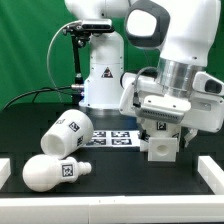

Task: Assemble lamp

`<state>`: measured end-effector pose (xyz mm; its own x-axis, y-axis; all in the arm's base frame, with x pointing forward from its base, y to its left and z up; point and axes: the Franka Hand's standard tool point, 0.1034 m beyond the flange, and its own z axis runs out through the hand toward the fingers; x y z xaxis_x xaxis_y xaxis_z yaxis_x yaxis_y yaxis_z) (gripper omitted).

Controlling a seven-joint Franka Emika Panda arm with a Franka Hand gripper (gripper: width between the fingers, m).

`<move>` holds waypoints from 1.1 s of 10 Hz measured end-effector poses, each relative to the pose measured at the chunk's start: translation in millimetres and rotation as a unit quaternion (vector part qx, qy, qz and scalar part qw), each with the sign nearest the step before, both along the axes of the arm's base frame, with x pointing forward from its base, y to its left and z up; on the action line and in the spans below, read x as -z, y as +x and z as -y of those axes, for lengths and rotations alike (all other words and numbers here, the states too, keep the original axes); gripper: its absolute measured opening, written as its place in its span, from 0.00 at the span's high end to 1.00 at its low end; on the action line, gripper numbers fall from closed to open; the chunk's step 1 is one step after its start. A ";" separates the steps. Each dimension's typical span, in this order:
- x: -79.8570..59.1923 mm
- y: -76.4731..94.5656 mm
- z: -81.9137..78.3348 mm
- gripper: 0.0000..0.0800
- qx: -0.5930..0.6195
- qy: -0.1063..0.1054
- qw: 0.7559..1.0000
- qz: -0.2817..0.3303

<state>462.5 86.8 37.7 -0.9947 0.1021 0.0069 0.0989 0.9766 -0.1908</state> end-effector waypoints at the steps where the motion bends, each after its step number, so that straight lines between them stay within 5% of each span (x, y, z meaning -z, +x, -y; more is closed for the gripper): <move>1: -15.9 6.9 1.1 0.13 0.001 -0.007 1.000 0.012; 3: -42.5 19.8 1.3 0.13 -0.002 -0.017 0.999 0.032; 5: -52.3 30.4 2.2 0.13 0.065 -0.013 0.996 0.057; 7: -56.4 45.2 5.3 0.13 0.185 0.026 0.977 0.105; 9: -55.8 50.1 4.4 0.13 0.300 0.049 0.943 0.132; 11: -59.5 56.4 -0.7 0.13 0.460 0.064 0.872 0.157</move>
Offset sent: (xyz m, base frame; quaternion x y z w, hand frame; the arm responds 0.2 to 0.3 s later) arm 0.0134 0.0031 0.0310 0.0015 -0.0159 0.0722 0.9973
